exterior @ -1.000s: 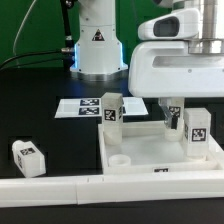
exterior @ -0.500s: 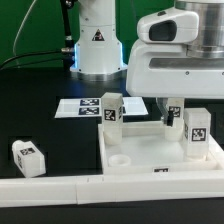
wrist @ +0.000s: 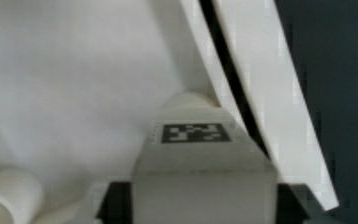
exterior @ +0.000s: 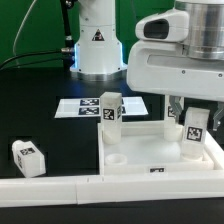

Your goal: Assemble square table

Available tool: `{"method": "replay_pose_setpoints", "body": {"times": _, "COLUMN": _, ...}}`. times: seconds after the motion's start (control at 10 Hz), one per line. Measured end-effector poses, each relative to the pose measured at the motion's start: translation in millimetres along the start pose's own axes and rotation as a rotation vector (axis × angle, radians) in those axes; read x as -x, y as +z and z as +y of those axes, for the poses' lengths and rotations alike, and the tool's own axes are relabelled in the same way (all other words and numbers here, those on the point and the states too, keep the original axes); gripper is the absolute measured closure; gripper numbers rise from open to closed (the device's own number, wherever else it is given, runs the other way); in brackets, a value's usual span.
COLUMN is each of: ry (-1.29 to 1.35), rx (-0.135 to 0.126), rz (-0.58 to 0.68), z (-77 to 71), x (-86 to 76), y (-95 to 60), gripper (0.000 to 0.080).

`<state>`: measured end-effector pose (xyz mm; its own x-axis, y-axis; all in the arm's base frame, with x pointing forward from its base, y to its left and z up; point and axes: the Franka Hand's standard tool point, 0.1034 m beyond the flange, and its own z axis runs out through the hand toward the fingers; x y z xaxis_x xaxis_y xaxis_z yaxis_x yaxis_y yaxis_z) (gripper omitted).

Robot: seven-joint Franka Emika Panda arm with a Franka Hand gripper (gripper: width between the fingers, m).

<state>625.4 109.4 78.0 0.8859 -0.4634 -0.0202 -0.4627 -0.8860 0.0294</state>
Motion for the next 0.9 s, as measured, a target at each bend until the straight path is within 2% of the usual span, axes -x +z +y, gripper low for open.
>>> {"method": "replay_pose_setpoints", "body": {"times": 0.2, "ry": 0.12, "rx": -0.002, "rz": 0.002, "z": -0.3, "x": -0.4, "y": 0.5, "gripper": 0.0514}}
{"method": "replay_pose_setpoints", "body": {"times": 0.4, "ry": 0.37, "rx": -0.044, "rz": 0.023, "z": 2.9, "x": -6.7, "y": 1.5, "gripper": 0.0514}}
{"method": "replay_pose_setpoints", "body": {"times": 0.6, "ry": 0.62, "rx": -0.054, "rz": 0.003, "z": 2.5, "x": -5.9, "y": 1.9, "gripper": 0.0514}}
{"method": "replay_pose_setpoints", "body": {"times": 0.7, "ry": 0.775, "rx": -0.085, "rz": -0.018, "z": 1.6, "x": -8.0, "y": 2.5, "gripper": 0.0514}}
{"method": "replay_pose_setpoints", "body": {"times": 0.8, "ry": 0.893, "rx": -0.135, "rz": -0.04, "z": 1.4, "x": -11.9, "y": 2.7, "gripper": 0.0514}}
{"method": "replay_pose_setpoints", "body": {"times": 0.9, "ry": 0.965, "rx": -0.156, "rz": -0.059, "z": 1.6, "x": -13.3, "y": 2.5, "gripper": 0.0514}}
